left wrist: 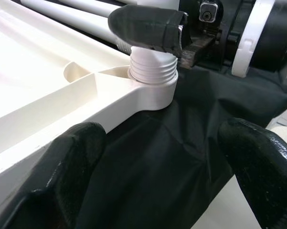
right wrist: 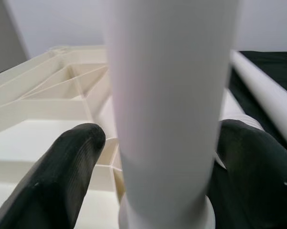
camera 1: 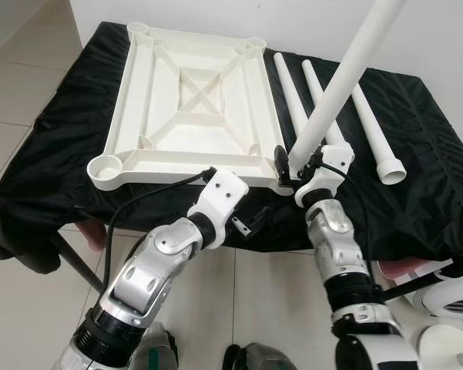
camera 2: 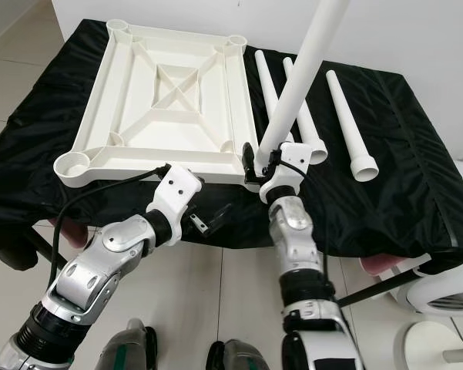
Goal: Building children table
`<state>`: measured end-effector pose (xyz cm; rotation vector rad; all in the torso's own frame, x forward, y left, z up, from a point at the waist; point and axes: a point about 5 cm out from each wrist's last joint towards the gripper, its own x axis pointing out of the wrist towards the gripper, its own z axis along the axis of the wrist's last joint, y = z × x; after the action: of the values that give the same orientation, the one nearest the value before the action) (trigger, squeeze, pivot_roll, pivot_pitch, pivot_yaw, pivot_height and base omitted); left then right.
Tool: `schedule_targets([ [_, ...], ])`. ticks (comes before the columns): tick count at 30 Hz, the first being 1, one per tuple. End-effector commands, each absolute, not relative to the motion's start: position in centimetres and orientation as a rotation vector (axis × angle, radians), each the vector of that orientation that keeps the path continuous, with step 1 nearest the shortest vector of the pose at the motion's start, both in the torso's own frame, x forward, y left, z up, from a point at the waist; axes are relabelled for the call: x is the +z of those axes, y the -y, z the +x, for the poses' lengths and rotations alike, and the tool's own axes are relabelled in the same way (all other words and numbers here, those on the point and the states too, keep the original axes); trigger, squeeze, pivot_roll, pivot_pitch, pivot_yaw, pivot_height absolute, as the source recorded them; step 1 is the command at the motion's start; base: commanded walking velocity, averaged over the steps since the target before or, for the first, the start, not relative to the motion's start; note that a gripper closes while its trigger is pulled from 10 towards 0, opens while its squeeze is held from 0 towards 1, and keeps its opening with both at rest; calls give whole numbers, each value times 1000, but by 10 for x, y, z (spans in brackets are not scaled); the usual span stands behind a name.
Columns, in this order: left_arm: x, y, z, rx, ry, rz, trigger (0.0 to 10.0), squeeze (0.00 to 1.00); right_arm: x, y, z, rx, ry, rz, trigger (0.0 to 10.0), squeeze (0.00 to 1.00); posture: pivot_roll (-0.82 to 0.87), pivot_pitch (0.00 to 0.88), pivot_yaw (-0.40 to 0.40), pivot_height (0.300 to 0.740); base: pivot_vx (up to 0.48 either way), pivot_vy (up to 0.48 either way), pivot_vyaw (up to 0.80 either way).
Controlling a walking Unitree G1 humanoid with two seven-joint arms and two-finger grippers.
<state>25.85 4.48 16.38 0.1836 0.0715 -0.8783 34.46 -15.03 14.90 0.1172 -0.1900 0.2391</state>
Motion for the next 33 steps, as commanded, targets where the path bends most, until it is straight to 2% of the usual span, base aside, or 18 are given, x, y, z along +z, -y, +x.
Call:
schedule_targets([
  [1, 163, -41, 257, -905, -77, 183, 10000, 0, 149, 159, 346, 261, 189, 117, 10000, 0, 120, 67, -115, 740, 0, 0, 0],
  [9, 164, -42, 258, -899, -72, 182, 10000, 0, 153, 180, 356, 426, 152, 68, 10000, 0, 123, 68, -118, 740, 0, 0, 0],
  [22, 165, -43, 259, -896, -70, 185, 10000, 0, 153, 181, 355, 636, 112, 58, 10000, 0, 124, 71, -115, 740, 0, 0, 0],
  [23, 165, -43, 259, -896, -70, 185, 10000, 0, 152, 181, 354, 650, 111, 54, 4667, 0, 125, 71, -115, 740, 0, 0, 0],
  [25, 165, -43, 259, -896, -70, 185, 10000, 0, 152, 181, 354, 650, 111, 54, 4667, 0, 125, 71, -115, 740, 0, 0, 0],
  [26, 165, -43, 259, -896, -70, 185, 10000, 0, 152, 182, 354, 660, 110, 53, 0, 0, 125, 71, -114, 740, 0, 0, 0],
  [33, 164, -43, 258, -896, -71, 186, 10000, 0, 151, 185, 355, 667, 118, 69, 0, 0, 124, 70, -115, 740, 0, 0, 0],
])
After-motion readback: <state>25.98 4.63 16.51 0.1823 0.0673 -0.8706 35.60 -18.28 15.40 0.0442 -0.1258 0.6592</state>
